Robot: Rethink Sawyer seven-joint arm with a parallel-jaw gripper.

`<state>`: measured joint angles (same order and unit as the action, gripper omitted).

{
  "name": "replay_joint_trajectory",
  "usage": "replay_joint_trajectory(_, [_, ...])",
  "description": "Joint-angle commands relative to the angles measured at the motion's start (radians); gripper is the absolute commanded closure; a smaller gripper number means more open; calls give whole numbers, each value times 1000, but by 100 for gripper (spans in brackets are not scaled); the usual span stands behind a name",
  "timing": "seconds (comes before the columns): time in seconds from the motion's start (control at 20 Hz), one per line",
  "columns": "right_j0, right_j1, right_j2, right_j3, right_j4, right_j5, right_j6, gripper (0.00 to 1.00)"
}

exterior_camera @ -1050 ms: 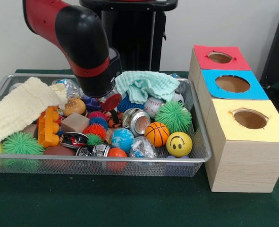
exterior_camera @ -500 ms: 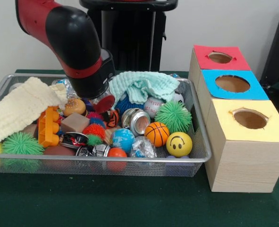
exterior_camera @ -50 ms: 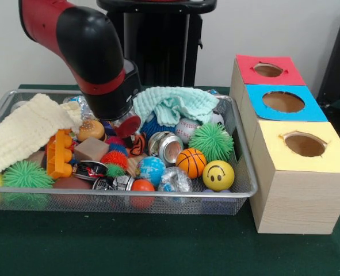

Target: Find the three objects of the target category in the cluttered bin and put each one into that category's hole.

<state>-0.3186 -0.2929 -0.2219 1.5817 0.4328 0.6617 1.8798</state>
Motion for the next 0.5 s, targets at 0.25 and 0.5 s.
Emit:
replay_joint_trajectory(0.25, [50, -26, 59, -16, -51, -60, 105, 100])
replay_joint_trajectory(0.5, [85, -96, 35, 3, -65, -1, 125, 100])
